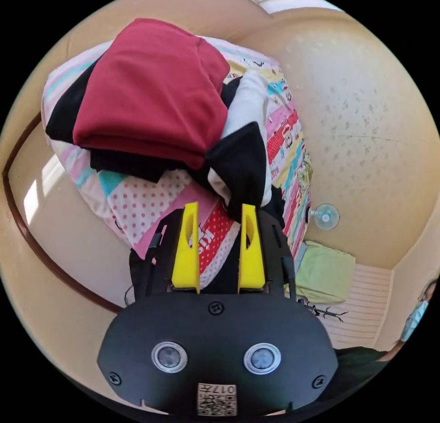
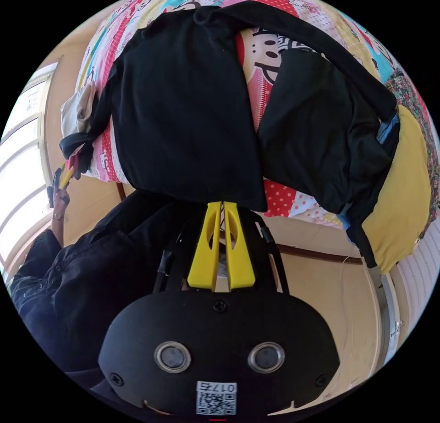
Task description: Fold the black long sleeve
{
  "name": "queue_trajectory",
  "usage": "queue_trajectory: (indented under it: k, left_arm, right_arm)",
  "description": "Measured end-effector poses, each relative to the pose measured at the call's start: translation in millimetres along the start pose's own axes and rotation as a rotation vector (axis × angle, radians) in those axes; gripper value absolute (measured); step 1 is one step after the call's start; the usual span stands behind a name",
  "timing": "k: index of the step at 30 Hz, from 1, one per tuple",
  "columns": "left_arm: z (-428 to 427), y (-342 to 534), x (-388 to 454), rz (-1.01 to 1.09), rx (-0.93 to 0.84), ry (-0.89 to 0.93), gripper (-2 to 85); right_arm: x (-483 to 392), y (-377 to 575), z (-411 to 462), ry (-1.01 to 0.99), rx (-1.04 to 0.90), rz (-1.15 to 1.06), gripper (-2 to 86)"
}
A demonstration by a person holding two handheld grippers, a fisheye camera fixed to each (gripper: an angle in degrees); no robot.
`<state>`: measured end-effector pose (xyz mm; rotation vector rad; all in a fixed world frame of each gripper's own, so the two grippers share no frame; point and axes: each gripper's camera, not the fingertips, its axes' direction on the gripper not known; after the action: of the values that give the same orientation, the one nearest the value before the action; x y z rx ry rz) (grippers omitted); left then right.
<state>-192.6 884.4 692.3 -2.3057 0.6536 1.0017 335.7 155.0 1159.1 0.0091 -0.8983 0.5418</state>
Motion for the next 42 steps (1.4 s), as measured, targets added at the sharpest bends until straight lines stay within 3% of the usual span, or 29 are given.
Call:
queue_trajectory:
  k: [5, 7, 11, 17, 24, 27, 31, 37, 40, 42]
  left_arm:
    - [8.5, -7.8, -48.7, -0.135, 0.034, 0.213, 11.2]
    - [6.7, 0.6, -54.0, -0.114, 0.074, 0.342, 4.3]
    - [-27.9, 22.7, -39.6, -0.031, 0.092, 0.432, 3.5]
    - [-102.7, 35.0, 20.2, 0.226, 0.124, 0.399, 3.3]
    - [-86.3, 62.8, 135.2, 0.567, -0.013, 0.338, 3.2]
    - [-76.9, 74.7, 162.5, 0.604, 0.071, 0.204, 3.2]
    - [-59.6, 81.1, 199.9, 0.646, 0.124, 0.212, 2.9]
    - [44.6, 122.1, 328.6, 0.939, 0.068, 0.252, 2.8]
    - [150.0, 161.6, 385.7, 1.083, -0.082, 0.313, 3.1]
    - [246.1, 191.4, 412.9, 1.098, -0.286, 0.339, 3.7]
  right_arm:
    - [-31.6, 22.1, -9.0, 0.047, 0.002, 0.023, 0.8]
    - [-41.7, 30.1, -11.7, 0.060, 0.009, 0.041, 0.8]
    - [-63.9, 32.9, -14.8, 0.012, 0.031, 0.098, 1.0]
    - [-132.5, -24.1, 3.5, -0.005, 0.088, 0.028, 3.5]
    - [-217.0, -142.1, 83.6, 0.046, 0.073, -0.177, 7.0]
    - [-214.8, -177.4, 130.7, 0.090, 0.056, -0.142, 7.1]
    - [-192.7, -195.6, 201.5, 0.131, 0.008, -0.120, 6.9]
    - [-185.2, -152.1, 201.3, 0.058, 0.146, -0.154, 6.0]
    - [-156.4, -110.2, 188.6, -0.093, 0.189, -0.159, 5.1]
    - [-114.8, -73.8, 181.1, -0.221, 0.246, -0.102, 5.4]
